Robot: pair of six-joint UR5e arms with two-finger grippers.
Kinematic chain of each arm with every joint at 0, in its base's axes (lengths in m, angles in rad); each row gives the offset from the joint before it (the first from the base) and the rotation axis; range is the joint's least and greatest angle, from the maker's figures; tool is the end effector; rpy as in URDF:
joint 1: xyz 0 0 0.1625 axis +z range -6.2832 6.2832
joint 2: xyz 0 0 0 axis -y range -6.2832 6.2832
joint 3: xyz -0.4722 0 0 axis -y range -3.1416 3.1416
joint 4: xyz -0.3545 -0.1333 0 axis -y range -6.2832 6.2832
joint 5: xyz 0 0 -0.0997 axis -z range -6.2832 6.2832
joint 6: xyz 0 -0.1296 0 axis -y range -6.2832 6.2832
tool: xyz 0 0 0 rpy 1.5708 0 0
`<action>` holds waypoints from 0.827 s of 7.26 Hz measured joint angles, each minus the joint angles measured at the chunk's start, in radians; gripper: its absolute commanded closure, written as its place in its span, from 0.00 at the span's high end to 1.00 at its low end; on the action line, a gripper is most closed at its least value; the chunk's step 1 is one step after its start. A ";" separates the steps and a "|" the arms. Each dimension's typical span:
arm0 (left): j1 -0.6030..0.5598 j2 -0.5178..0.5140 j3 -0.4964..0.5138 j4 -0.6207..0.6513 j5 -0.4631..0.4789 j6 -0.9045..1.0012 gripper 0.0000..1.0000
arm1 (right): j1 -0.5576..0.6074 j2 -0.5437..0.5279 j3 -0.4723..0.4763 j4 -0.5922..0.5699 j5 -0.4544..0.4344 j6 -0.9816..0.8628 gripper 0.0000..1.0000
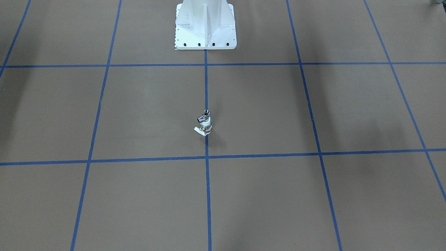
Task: Assemble PPR valve and pipe with both arms
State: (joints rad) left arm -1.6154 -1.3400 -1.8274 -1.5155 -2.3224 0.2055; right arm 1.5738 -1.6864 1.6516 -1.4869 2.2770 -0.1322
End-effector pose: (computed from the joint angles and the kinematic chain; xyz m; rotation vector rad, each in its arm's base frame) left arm -0.0601 -0.3409 0.7106 0.0659 0.7498 0.1422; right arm 0.0504 -0.4041 0.7375 0.0947 -0.7019 -0.1411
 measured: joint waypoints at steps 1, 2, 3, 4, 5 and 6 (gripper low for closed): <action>0.000 0.000 0.001 -0.003 0.000 0.003 1.00 | 0.000 0.000 -0.001 0.001 0.000 -0.002 1.00; 0.000 -0.001 0.001 -0.006 0.001 0.006 1.00 | 0.001 -0.001 -0.001 0.001 0.000 -0.003 1.00; 0.000 -0.001 0.000 -0.007 0.001 0.008 1.00 | 0.000 -0.001 -0.001 0.001 0.000 -0.003 1.00; 0.000 -0.001 0.000 -0.007 0.001 0.009 1.00 | 0.000 -0.001 -0.001 0.001 -0.001 -0.003 1.00; 0.000 -0.001 -0.001 -0.008 0.001 0.009 1.00 | 0.000 0.000 -0.001 0.002 -0.001 -0.002 1.00; 0.000 -0.001 -0.001 -0.008 0.002 0.009 1.00 | 0.000 0.000 -0.001 0.002 -0.001 -0.002 1.00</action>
State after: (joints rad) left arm -1.6153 -1.3407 -1.8284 -1.5232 -2.3209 0.2147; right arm 1.5739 -1.6867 1.6506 -1.4850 2.2764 -0.1337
